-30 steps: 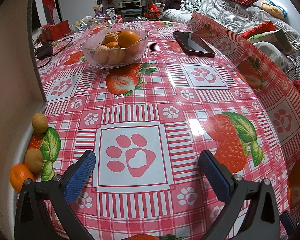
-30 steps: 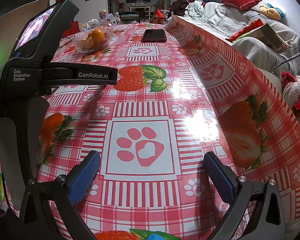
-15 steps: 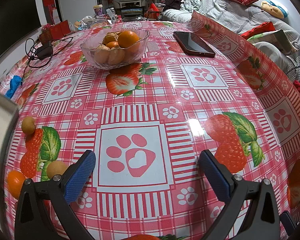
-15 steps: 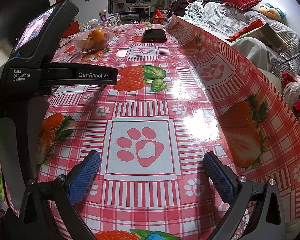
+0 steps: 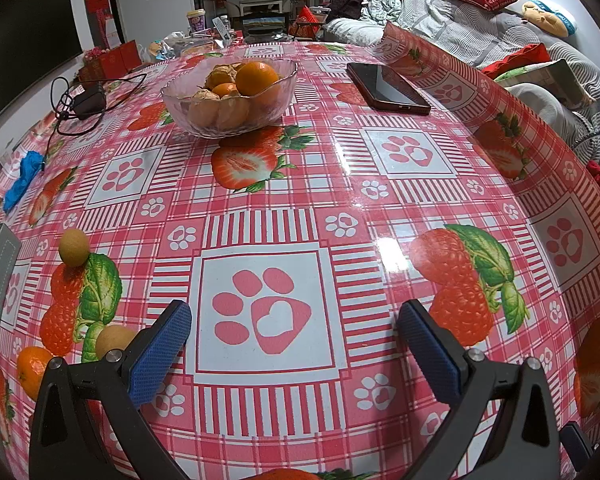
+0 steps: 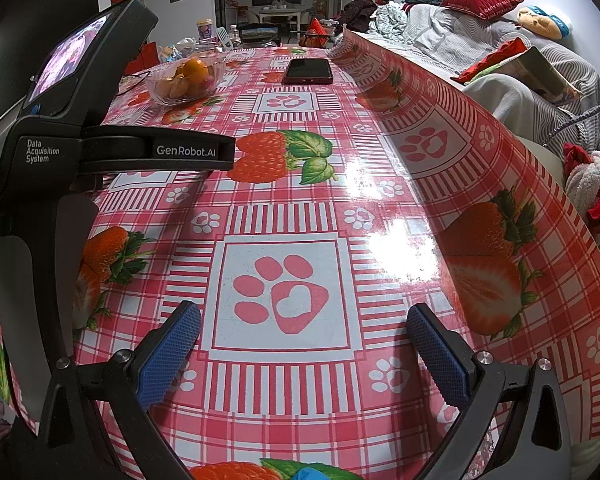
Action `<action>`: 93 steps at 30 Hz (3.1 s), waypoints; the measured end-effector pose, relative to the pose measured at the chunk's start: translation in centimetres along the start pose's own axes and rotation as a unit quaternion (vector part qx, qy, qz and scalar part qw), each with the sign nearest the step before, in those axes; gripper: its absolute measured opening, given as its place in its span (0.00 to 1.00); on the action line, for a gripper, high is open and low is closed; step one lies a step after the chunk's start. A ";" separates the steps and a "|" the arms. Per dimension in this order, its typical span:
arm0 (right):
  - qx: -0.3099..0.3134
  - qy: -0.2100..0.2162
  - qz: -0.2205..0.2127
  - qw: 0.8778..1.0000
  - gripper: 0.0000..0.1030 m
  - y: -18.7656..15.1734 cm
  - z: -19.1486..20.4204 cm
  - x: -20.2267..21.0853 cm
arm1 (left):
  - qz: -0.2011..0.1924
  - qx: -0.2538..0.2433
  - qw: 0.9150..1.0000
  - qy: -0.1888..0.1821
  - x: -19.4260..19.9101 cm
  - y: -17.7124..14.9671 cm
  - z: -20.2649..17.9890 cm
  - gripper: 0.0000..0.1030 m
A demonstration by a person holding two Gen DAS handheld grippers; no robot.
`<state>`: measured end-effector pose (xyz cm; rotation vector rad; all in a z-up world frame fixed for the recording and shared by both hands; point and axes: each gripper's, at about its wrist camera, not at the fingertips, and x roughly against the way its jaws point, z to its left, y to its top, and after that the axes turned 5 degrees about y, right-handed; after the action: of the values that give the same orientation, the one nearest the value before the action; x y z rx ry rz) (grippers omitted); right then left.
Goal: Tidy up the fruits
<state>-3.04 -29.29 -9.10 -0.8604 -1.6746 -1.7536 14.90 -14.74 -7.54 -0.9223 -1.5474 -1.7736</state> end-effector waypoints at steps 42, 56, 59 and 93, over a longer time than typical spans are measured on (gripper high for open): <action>-0.023 0.034 0.083 0.996 1.00 2.1 0.6 -0.6 | 0.012 -0.019 1.000 0.000 10.8 -6.0 12.3 1.00; 0.042 0.111 0.070 0.990 1.00 4.0 9.5 -0.9 | 0.055 0.000 0.998 0.038 8.1 -11.5 16.4 1.00; 0.047 0.115 0.074 0.989 1.00 4.7 10.6 -1.9 | 0.064 0.013 0.998 0.025 7.2 -11.9 16.8 1.00; 0.065 0.158 0.067 0.983 0.37 6.0 13.4 -0.1 | 0.000 0.037 0.999 -0.023 13.0 -10.4 20.4 0.36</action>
<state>2.61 -16.33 -5.19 -0.5848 -1.4681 -1.5758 1.29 6.93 -1.32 -0.9322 -1.6300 -1.6943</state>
